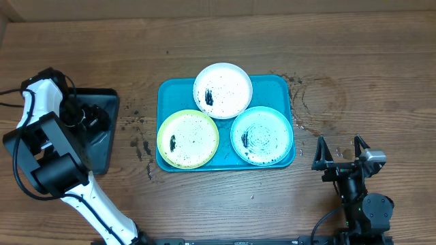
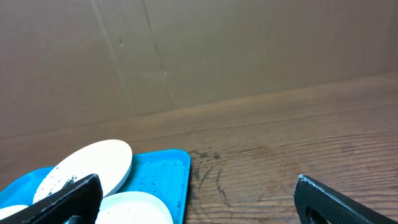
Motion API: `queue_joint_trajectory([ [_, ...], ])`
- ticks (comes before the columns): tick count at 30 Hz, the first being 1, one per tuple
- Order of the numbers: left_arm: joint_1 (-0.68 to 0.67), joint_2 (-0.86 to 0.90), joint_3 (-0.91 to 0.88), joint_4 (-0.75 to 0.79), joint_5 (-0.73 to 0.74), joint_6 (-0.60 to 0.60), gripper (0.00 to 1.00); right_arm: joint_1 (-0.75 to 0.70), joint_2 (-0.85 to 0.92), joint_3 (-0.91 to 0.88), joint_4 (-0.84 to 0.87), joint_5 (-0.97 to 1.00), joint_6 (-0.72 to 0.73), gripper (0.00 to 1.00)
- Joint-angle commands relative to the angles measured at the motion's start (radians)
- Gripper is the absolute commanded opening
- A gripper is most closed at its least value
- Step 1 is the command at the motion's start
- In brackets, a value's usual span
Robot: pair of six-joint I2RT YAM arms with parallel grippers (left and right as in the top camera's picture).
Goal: Clean dirty plates on tray and stack at the side
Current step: 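Grasp the green sponge with the left gripper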
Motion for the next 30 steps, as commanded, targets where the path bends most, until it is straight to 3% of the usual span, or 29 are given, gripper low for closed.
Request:
queue_joint_trajectory([
  [1, -0.001, 0.011, -0.002, -0.016, 0.053, 0.003, 0.95, 0.005, -0.008, -0.010, 0.008, 0.006, -0.007, 1.00],
  [7, -0.001, 0.011, -0.002, 0.004, 0.044, 0.012, 0.49, 0.005, -0.008, -0.010, 0.007, 0.006, -0.007, 1.00],
  [10, -0.001, 0.011, -0.002, 0.015, 0.043, 0.012, 0.35, 0.005, -0.008, -0.010, 0.008, 0.006, -0.007, 1.00],
  [13, -0.001, 0.011, -0.002, 0.026, 0.043, 0.012, 0.06, 0.005, -0.008, -0.010, 0.007, 0.006, -0.007, 1.00],
  [14, -0.001, 0.011, -0.002, 0.033, 0.043, 0.012, 0.04, 0.005, -0.008, -0.010, 0.007, 0.006, -0.007, 1.00],
  [18, -0.001, 0.011, -0.002, 0.064, 0.023, 0.011, 0.04, 0.005, -0.008, -0.010, 0.008, 0.006, -0.007, 1.00],
  [19, -0.001, 0.011, -0.002, 0.080, 0.005, 0.011, 0.10, 0.005, -0.008, -0.010, 0.007, 0.006, -0.007, 1.00],
  [20, -0.001, 0.011, -0.002, 0.095, -0.011, 0.011, 0.23, 0.005, -0.008, -0.010, 0.008, 0.006, -0.007, 1.00],
  [21, -0.001, 0.011, -0.002, 0.113, -0.035, 0.012, 0.48, 0.005, -0.008, -0.010, 0.007, 0.006, -0.007, 1.00],
  [23, -0.001, 0.011, -0.002, 0.164, -0.086, 0.012, 0.62, 0.005, -0.008, -0.010, 0.007, 0.006, -0.007, 1.00],
  [25, -0.001, 0.011, -0.002, 0.208, -0.114, 0.012, 0.85, 0.005, -0.008, -0.010, 0.008, 0.006, -0.007, 1.00],
  [30, 0.000, 0.011, -0.002, 0.295, -0.155, 0.012, 0.92, 0.005, -0.008, -0.010, 0.008, 0.006, -0.007, 1.00],
])
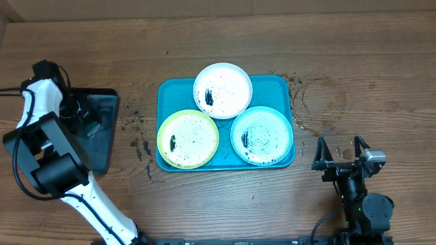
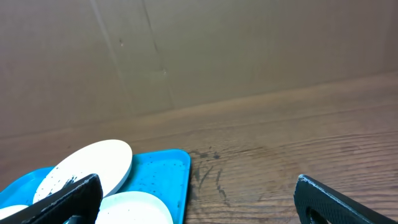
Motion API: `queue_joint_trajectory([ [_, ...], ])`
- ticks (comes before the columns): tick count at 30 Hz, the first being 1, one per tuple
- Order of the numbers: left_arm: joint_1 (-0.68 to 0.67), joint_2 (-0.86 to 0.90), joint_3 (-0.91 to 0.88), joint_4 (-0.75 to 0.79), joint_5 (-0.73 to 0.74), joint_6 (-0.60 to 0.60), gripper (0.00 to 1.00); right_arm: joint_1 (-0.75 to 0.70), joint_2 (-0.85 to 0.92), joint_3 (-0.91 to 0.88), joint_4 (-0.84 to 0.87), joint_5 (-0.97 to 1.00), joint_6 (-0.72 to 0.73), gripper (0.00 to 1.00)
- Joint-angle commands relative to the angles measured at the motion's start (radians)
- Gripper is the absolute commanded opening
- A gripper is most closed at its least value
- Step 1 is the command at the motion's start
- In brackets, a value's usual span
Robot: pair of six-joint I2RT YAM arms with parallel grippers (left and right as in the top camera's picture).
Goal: Clean dirty plates on tray and stack at the side
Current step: 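Grasp the green sponge with the left gripper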
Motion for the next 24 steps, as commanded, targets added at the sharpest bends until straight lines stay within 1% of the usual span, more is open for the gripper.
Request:
queue_joint_trajectory([
  [1, -0.001, 0.011, -0.002, 0.041, -0.064, 0.008, 0.91, 0.005, -0.008, -0.010, 0.008, 0.006, -0.007, 1.00],
  [2, -0.001, 0.011, -0.002, 0.045, -0.064, 0.008, 0.88, 0.005, -0.008, -0.010, 0.008, 0.006, -0.007, 1.00],
  [4, -0.002, 0.011, -0.002, 0.043, -0.063, 0.008, 0.72, 0.005, -0.008, -0.010, 0.008, 0.006, -0.007, 1.00],
  [6, -0.002, 0.011, -0.002, 0.032, -0.063, 0.007, 0.53, 0.005, -0.008, -0.010, 0.008, 0.006, -0.007, 1.00],
  [7, -0.002, 0.011, -0.002, 0.029, -0.063, 0.007, 0.46, 0.005, -0.008, -0.010, 0.008, 0.006, -0.007, 1.00],
  [9, -0.002, 0.011, -0.002, 0.028, -0.064, 0.008, 0.16, 0.005, -0.008, -0.010, 0.007, 0.006, -0.007, 1.00],
  [10, -0.001, 0.011, -0.002, 0.028, -0.064, 0.008, 0.04, 0.005, -0.008, -0.010, 0.008, 0.006, -0.007, 1.00],
  [16, 0.000, 0.011, -0.002, 0.025, -0.064, 0.007, 0.04, 0.005, -0.008, -0.010, 0.007, 0.006, -0.007, 1.00],
  [17, 0.000, 0.011, -0.002, 0.019, -0.064, 0.007, 0.07, 0.005, -0.008, -0.010, 0.007, 0.006, -0.007, 1.00],
  [18, 0.000, 0.011, -0.002, 0.009, -0.063, 0.007, 0.29, 0.005, -0.008, -0.010, 0.007, 0.006, -0.007, 1.00],
  [19, -0.002, 0.011, -0.002, -0.003, -0.061, 0.007, 0.56, 0.005, -0.008, -0.010, 0.008, 0.006, -0.007, 1.00],
  [20, -0.004, 0.011, -0.002, -0.033, -0.039, 0.007, 1.00, 0.005, -0.008, -0.010, 0.007, 0.006, -0.007, 1.00],
  [24, -0.006, 0.011, -0.002, -0.112, 0.053, 0.008, 1.00, 0.005, -0.008, -0.010, 0.007, 0.006, -0.007, 1.00],
])
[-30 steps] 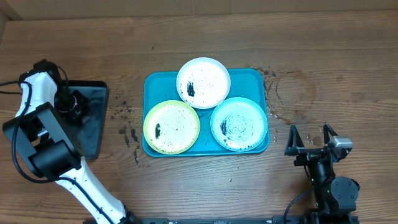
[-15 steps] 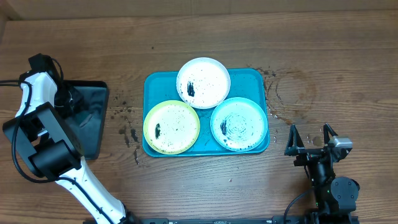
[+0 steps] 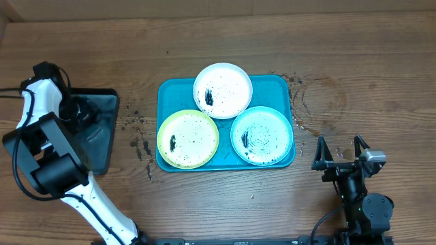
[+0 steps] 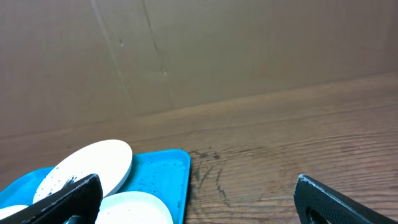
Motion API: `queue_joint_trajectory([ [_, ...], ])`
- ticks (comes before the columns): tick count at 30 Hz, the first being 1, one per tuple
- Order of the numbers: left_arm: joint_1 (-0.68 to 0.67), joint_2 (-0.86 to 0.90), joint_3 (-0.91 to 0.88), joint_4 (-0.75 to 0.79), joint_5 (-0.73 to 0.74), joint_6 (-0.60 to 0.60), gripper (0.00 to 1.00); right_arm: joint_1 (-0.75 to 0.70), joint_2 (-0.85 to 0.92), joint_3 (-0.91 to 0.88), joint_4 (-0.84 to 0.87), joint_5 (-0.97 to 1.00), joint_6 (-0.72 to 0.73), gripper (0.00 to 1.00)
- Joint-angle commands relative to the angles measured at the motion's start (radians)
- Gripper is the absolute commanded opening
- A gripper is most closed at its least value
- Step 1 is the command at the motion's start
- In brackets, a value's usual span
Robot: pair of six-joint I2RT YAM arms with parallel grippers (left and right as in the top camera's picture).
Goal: Clean dirty plates on tray and stack at the side
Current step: 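Grasp the green sponge with the left gripper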
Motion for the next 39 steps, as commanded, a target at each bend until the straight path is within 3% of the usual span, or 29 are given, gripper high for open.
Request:
queue_joint_trajectory([
  [1, -0.007, 0.011, -0.002, -0.062, 0.108, 0.008, 1.00, 0.005, -0.008, -0.010, 0.008, 0.006, -0.007, 1.00],
  [2, -0.007, 0.011, -0.002, -0.074, 0.121, 0.008, 0.97, 0.005, -0.008, -0.010, 0.008, 0.006, -0.007, 1.00],
  [4, -0.007, 0.011, -0.002, -0.094, 0.124, 0.008, 0.81, 0.005, -0.008, -0.010, 0.008, 0.006, -0.006, 1.00],
  [9, -0.007, 0.011, -0.002, -0.098, 0.121, 0.008, 0.24, 0.005, -0.008, -0.010, 0.008, 0.006, -0.007, 1.00],
  [11, -0.007, 0.011, -0.002, -0.093, 0.120, 0.008, 0.05, 0.005, -0.008, -0.010, 0.008, 0.006, -0.007, 1.00],
  [15, -0.007, 0.011, -0.002, -0.073, 0.119, 0.008, 0.05, 0.005, -0.008, -0.010, 0.008, 0.006, -0.007, 1.00],
  [16, -0.007, 0.011, -0.002, -0.065, 0.116, 0.008, 0.15, 0.005, -0.008, -0.010, 0.008, 0.006, -0.007, 1.00],
  [19, -0.007, 0.011, -0.002, -0.014, 0.080, 0.008, 1.00, 0.005, -0.008, -0.010, 0.008, 0.006, -0.007, 1.00],
  [25, -0.007, 0.011, -0.002, 0.048, 0.003, 0.008, 1.00, 0.005, -0.008, -0.010, 0.008, 0.006, -0.007, 1.00],
  [26, -0.007, 0.011, -0.002, 0.048, 0.003, 0.008, 0.91, 0.005, -0.008, -0.010, 0.008, 0.006, -0.006, 1.00],
  [31, -0.007, 0.011, -0.001, 0.040, -0.007, 0.008, 0.18, 0.005, -0.008, -0.010, 0.008, 0.006, -0.006, 1.00],
  [32, -0.007, 0.011, 0.001, 0.036, -0.007, 0.008, 0.08, 0.005, -0.008, -0.010, 0.008, 0.006, -0.007, 1.00],
  [33, -0.007, 0.011, 0.002, 0.032, -0.007, 0.008, 0.04, 0.005, -0.008, -0.010, 0.008, 0.006, -0.006, 1.00],
  [39, -0.007, 0.000, 0.101, -0.085, -0.007, 0.008, 0.04, 0.005, -0.008, -0.010, 0.008, 0.006, -0.007, 1.00],
])
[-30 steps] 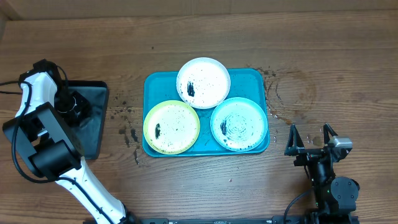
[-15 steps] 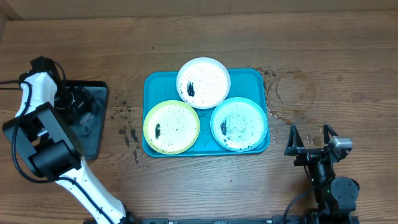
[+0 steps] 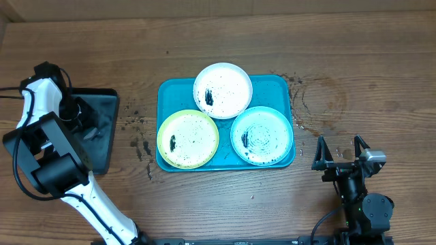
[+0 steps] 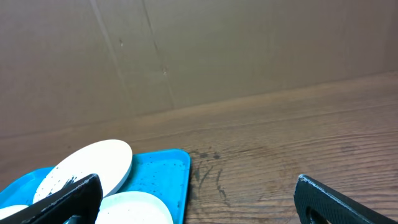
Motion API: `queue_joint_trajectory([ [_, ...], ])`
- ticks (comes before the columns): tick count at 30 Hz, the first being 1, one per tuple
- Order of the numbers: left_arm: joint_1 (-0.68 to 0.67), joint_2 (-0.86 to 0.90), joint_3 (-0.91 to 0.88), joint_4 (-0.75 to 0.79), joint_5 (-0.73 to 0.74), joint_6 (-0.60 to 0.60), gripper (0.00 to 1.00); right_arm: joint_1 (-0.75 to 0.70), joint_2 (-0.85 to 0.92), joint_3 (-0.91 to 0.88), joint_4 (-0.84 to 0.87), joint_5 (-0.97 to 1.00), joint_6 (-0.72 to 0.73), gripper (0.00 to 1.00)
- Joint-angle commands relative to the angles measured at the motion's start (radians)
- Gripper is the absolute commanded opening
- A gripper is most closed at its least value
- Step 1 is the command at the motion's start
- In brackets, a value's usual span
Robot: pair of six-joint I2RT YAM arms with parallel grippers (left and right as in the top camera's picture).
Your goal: Clean dirty plates on tray and stack at the side
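A blue tray (image 3: pixel 169 92) in the middle of the table carries three dirty plates. They are a white one (image 3: pixel 223 90) at the back, a green-rimmed one (image 3: pixel 188 139) at front left and a teal one (image 3: pixel 261 135) at front right, all speckled with dark grime. My left gripper (image 3: pixel 83 116) reaches down over a black tray (image 3: pixel 95 153) at the left; dark on dark hides its jaws. My right gripper (image 3: pixel 338 143) stands open to the right of the blue tray, nothing in it. In the right wrist view the open right gripper (image 4: pixel 198 200) faces the blue tray's corner (image 4: pixel 168 171) and the white plate (image 4: pixel 87 163).
Dark crumbs lie scattered on the wood left of the blue tray (image 3: pixel 139 139) and by its back right corner (image 3: pixel 296 82). A cardboard wall (image 4: pixel 217 50) closes the far side of the table.
My left gripper has shifted very slightly over the black tray. The plates, the blue tray and the right arm are where they were.
Throughout, the three dirty plates lay on the blue tray and my right gripper stood open beside it. My left gripper stayed over the black tray, a little further right at the oldest moment, then only shifting slightly.
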Motion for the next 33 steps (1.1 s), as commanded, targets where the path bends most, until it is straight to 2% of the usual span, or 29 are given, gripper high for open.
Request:
queue_joint_trajectory([
  [1, -0.006, -0.007, 0.137, -0.090, -0.018, 0.005, 0.04, 0.005, -0.008, -0.010, 0.008, 0.006, -0.008, 1.00],
  [4, -0.007, -0.021, 0.249, -0.188, -0.010, 0.005, 0.04, 0.005, -0.008, -0.010, 0.008, 0.006, -0.008, 1.00],
  [6, -0.007, -0.026, 0.359, -0.307, 0.043, 0.005, 0.04, 0.005, -0.008, -0.010, 0.008, 0.006, -0.008, 1.00],
  [8, -0.007, -0.027, 0.407, -0.351, 0.082, 0.005, 0.04, 0.005, -0.008, -0.010, 0.008, 0.006, -0.008, 1.00],
  [10, -0.007, -0.023, 0.386, -0.322, 0.084, 0.000, 0.04, 0.005, -0.008, -0.010, 0.008, 0.006, -0.008, 1.00],
  [15, -0.008, -0.020, 0.138, -0.135, 0.148, -0.018, 0.04, 0.005, -0.008, -0.010, 0.008, 0.006, -0.008, 1.00],
  [18, 0.027, -0.022, 0.132, -0.145, 0.333, -0.018, 0.04, 0.005, -0.008, -0.010, 0.008, 0.006, -0.008, 1.00],
  [19, 0.053, -0.022, 0.169, -0.189, 0.443, -0.017, 0.04, 0.005, -0.008, -0.010, 0.008, 0.006, -0.008, 1.00],
  [22, 0.111, -0.022, 0.269, -0.273, 0.590, -0.018, 0.04, 0.005, -0.008, -0.010, 0.008, 0.006, -0.008, 1.00],
  [26, 0.173, -0.022, 0.398, -0.385, 0.730, -0.050, 0.04, 0.005, -0.008, -0.010, 0.008, 0.006, -0.008, 1.00],
  [33, 0.217, -0.022, 0.421, -0.448, 0.945, -0.114, 0.04, 0.005, -0.008, -0.010, 0.008, 0.006, -0.008, 1.00],
])
